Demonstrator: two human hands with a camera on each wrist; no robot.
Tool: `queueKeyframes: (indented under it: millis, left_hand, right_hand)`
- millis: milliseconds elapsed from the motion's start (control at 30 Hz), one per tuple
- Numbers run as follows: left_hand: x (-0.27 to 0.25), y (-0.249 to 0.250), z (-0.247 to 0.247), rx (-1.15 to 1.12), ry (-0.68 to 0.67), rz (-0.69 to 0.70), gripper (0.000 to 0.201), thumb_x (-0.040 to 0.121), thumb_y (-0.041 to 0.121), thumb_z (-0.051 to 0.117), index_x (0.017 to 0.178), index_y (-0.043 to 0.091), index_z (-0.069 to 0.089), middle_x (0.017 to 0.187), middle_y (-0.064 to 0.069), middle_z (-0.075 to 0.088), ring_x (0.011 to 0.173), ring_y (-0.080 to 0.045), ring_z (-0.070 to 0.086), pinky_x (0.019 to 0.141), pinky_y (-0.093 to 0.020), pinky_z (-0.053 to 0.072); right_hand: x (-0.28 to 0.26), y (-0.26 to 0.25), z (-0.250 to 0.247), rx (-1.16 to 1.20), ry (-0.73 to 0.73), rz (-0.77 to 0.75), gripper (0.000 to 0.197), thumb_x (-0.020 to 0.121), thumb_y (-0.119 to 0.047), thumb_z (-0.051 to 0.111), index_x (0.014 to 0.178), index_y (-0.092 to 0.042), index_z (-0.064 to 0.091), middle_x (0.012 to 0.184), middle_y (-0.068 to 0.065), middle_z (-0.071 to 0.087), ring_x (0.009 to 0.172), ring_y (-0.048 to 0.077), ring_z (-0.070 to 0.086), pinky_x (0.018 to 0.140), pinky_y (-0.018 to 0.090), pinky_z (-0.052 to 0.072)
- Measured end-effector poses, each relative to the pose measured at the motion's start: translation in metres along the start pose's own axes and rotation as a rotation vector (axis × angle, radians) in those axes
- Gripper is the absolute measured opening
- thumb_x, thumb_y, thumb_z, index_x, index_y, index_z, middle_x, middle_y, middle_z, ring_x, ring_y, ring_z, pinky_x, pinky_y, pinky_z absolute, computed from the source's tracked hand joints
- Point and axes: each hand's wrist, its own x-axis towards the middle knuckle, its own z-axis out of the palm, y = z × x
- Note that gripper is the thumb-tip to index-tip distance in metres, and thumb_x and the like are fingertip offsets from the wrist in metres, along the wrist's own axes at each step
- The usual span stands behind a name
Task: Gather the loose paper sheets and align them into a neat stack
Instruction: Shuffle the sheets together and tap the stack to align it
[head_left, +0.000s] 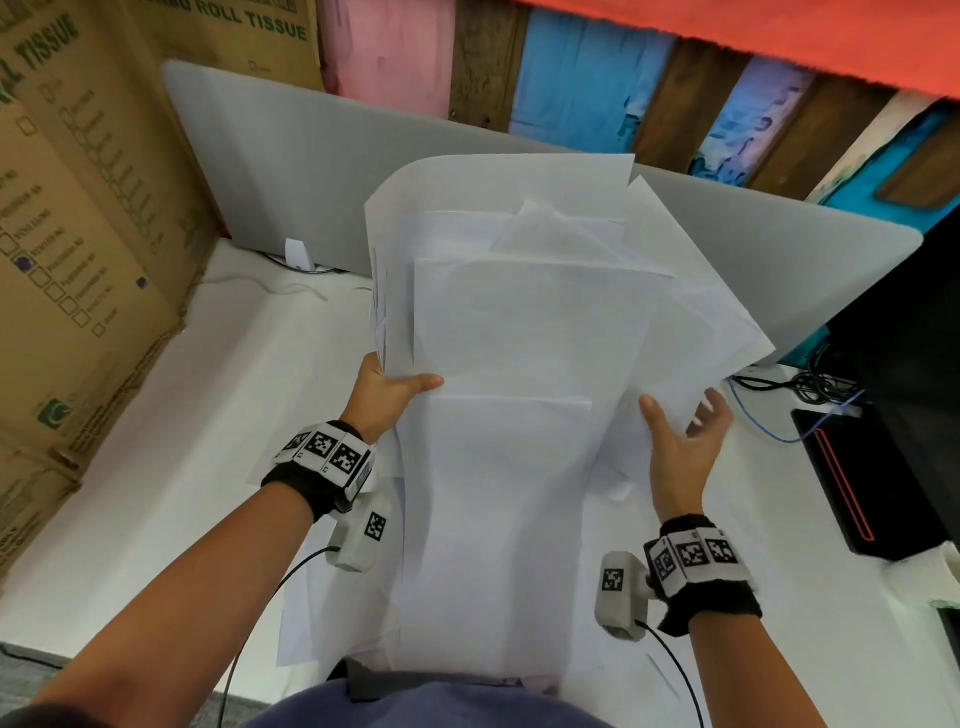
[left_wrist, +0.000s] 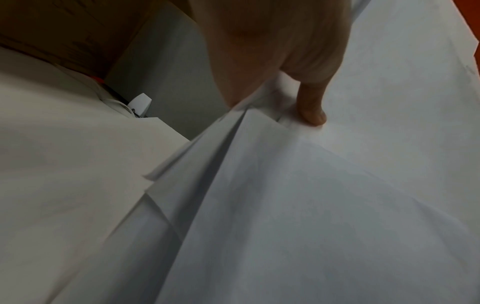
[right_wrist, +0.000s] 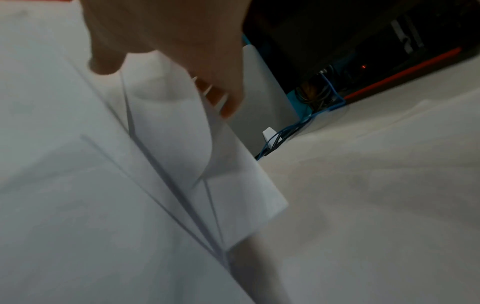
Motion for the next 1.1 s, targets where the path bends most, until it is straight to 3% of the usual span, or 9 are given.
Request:
queueKeyframes:
  millis: [100, 233, 500, 667, 800, 867, 933, 1000, 1100]
  left_hand:
    - [-0.002, 0.003, 0.000, -0.002, -0.010, -0.005, 0.062, 0.070, 0.011, 0.081, 0.119, -0.004, 0.046, 0.114, -0.007, 0.055, 0.109, -0.019, 0.053, 0.086, -0.024, 0.039]
    - [0.004, -0.003, -0.002, -0.015, -0.045, -0.023, 0.074, 0.060, 0.023, 0.087, 0.119, -0.002, 0.050, 0.116, -0.013, 0.060, 0.108, -0.023, 0.058, 0.086, -0.030, 0.047]
    - [0.002, 0.000, -0.004, -0.003, -0.063, -0.018, 0.091, 0.043, 0.042, 0.087, 0.117, 0.004, 0.050, 0.115, -0.012, 0.061, 0.106, -0.024, 0.060, 0.093, -0.042, 0.050]
    - [0.001, 0.002, -0.004, 0.002, -0.055, 0.001, 0.081, 0.054, 0.030, 0.087, 0.119, 0.000, 0.049, 0.118, -0.011, 0.060, 0.109, -0.022, 0.058, 0.090, -0.032, 0.047]
    - [0.003, 0.000, -0.007, 0.007, -0.072, 0.030, 0.083, 0.053, 0.030, 0.088, 0.120, 0.003, 0.049, 0.118, -0.008, 0.061, 0.110, -0.020, 0.058, 0.096, -0.033, 0.045]
    - [0.003, 0.001, -0.007, -0.002, -0.086, 0.031, 0.079, 0.055, 0.025, 0.088, 0.121, 0.003, 0.050, 0.118, -0.009, 0.062, 0.110, -0.020, 0.059, 0.098, -0.035, 0.046]
    - [0.004, 0.002, -0.007, -0.012, -0.095, 0.042, 0.071, 0.063, 0.016, 0.085, 0.123, 0.002, 0.049, 0.119, -0.009, 0.062, 0.112, -0.021, 0.058, 0.096, -0.032, 0.045]
    - [0.004, 0.002, -0.005, -0.021, -0.089, 0.056, 0.065, 0.067, 0.009, 0.081, 0.124, 0.001, 0.048, 0.119, -0.007, 0.061, 0.110, -0.018, 0.057, 0.093, -0.027, 0.043]
    - [0.003, 0.003, -0.005, -0.036, -0.111, 0.077, 0.061, 0.069, 0.007, 0.080, 0.122, 0.000, 0.051, 0.117, -0.008, 0.062, 0.108, -0.018, 0.058, 0.093, -0.027, 0.043]
  right_hand:
    - [-0.007, 0.013, -0.002, -0.366, 0.176, -0.406, 0.084, 0.063, -0.051, 0.077, 0.125, -0.005, 0.042, 0.116, -0.004, 0.036, 0.106, 0.026, 0.044, 0.096, 0.044, 0.042]
    - [-0.018, 0.017, 0.011, -0.724, 0.021, -0.741, 0.061, 0.069, -0.057, 0.065, 0.110, -0.013, 0.052, 0.110, 0.006, 0.048, 0.098, 0.024, 0.041, 0.081, 0.030, 0.032]
    - [-0.040, 0.022, 0.030, -0.718, -0.382, -0.224, 0.057, 0.075, -0.035, 0.075, 0.122, -0.015, 0.049, 0.106, 0.001, 0.058, 0.099, 0.020, 0.053, 0.091, 0.031, 0.035]
    - [-0.039, 0.025, 0.024, -0.539, -0.411, -0.012, 0.033, 0.075, -0.030, 0.075, 0.068, -0.008, 0.052, 0.066, 0.005, 0.047, 0.062, 0.018, 0.043, 0.060, 0.034, 0.041]
    - [-0.012, -0.011, 0.010, -0.228, -0.133, -0.041, 0.017, 0.081, -0.014, 0.071, 0.074, -0.007, 0.057, 0.059, -0.006, 0.053, 0.057, 0.007, 0.046, 0.059, 0.026, 0.043]
    - [0.004, -0.029, 0.003, -0.096, -0.036, -0.100, 0.017, 0.085, -0.011, 0.065, 0.098, -0.002, 0.062, 0.083, -0.008, 0.068, 0.074, -0.003, 0.060, 0.073, 0.017, 0.051]
    - [0.011, -0.043, 0.002, 0.004, 0.028, -0.155, 0.031, 0.088, -0.015, 0.062, 0.115, 0.000, 0.058, 0.112, 0.009, 0.065, 0.103, 0.011, 0.061, 0.094, 0.027, 0.049]
    - [0.009, -0.050, 0.006, 0.043, 0.030, -0.218, 0.013, 0.091, -0.011, 0.058, 0.102, -0.016, 0.060, 0.102, -0.003, 0.066, 0.097, 0.006, 0.061, 0.092, 0.026, 0.048]
    - [-0.004, -0.056, 0.022, 0.034, -0.001, -0.294, 0.023, 0.091, -0.008, 0.055, 0.082, -0.029, 0.051, 0.076, -0.016, 0.062, 0.075, -0.008, 0.055, 0.076, 0.016, 0.047]
